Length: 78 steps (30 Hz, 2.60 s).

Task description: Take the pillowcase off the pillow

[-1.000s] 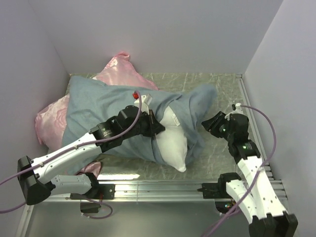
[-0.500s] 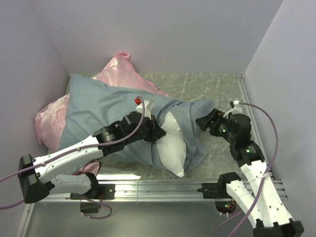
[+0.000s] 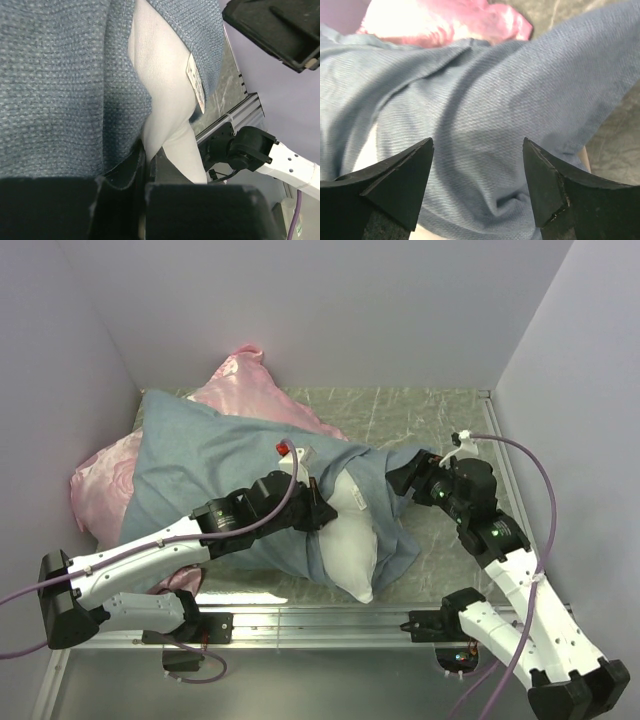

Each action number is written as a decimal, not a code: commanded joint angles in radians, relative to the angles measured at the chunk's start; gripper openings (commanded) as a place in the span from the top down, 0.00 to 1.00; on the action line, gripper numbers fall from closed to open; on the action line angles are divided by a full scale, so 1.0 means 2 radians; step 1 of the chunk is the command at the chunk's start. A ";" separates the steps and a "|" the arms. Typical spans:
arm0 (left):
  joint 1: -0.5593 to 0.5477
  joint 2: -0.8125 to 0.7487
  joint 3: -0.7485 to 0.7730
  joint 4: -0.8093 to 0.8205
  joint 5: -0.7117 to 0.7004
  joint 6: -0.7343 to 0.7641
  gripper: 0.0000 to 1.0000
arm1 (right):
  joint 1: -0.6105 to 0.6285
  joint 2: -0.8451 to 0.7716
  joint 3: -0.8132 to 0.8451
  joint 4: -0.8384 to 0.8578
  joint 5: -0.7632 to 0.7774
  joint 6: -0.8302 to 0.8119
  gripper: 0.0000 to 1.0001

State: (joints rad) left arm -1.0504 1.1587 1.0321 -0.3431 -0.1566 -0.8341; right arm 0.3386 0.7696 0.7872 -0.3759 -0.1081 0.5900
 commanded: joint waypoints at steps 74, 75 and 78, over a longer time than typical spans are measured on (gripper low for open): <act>-0.019 0.089 0.248 0.092 -0.116 0.057 1.00 | -0.126 -0.091 -0.017 0.057 -0.245 0.122 0.02; -0.019 0.092 0.251 0.090 -0.110 0.057 1.00 | -0.126 -0.093 -0.025 0.063 -0.244 0.126 0.02; -0.019 0.099 0.256 0.086 -0.097 0.054 1.00 | -0.126 -0.093 -0.040 0.081 -0.242 0.132 0.01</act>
State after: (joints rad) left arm -1.0916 1.3605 1.4704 -0.3195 -0.3874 -0.7216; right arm 0.0891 0.5846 0.7204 -0.3210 -0.5220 0.8219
